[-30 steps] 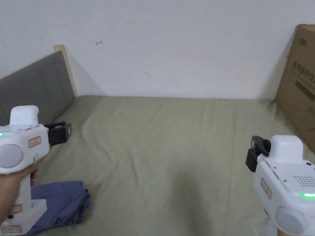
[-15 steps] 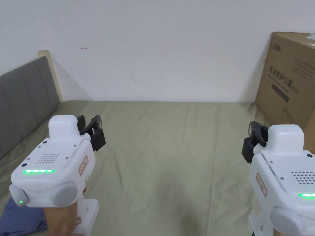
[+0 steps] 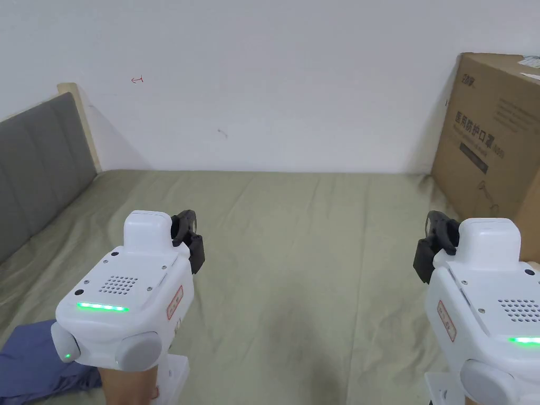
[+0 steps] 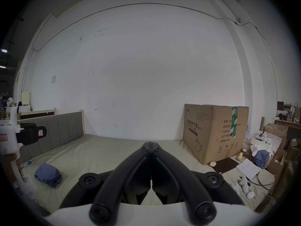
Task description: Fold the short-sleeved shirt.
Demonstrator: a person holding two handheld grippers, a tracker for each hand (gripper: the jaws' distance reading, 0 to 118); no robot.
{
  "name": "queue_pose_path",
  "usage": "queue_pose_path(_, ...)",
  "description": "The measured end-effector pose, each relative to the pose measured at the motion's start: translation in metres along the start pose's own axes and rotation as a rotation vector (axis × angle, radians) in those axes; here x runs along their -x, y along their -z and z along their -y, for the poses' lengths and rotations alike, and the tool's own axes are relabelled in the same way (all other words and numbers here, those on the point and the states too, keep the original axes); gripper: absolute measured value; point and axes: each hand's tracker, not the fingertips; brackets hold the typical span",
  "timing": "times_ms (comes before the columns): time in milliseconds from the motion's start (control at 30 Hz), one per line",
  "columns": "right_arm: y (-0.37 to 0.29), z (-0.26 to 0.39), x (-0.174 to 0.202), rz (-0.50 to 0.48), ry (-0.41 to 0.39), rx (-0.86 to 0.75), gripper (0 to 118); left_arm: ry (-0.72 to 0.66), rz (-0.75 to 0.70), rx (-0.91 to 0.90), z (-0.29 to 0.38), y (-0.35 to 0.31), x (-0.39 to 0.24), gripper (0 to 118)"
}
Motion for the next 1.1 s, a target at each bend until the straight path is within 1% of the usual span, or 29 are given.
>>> queue_pose_path(367,0.001,0.002,0.004,-0.007,-0.005,0.006,0,0.048,-0.013,-0.012,-0.001,-0.002,0.001,0)
queue_pose_path(1100,0.000,0.004,0.011,-0.023,-0.013,0.012,0,0.032,-0.028,-0.005,0.002,-0.006,0.011,0)
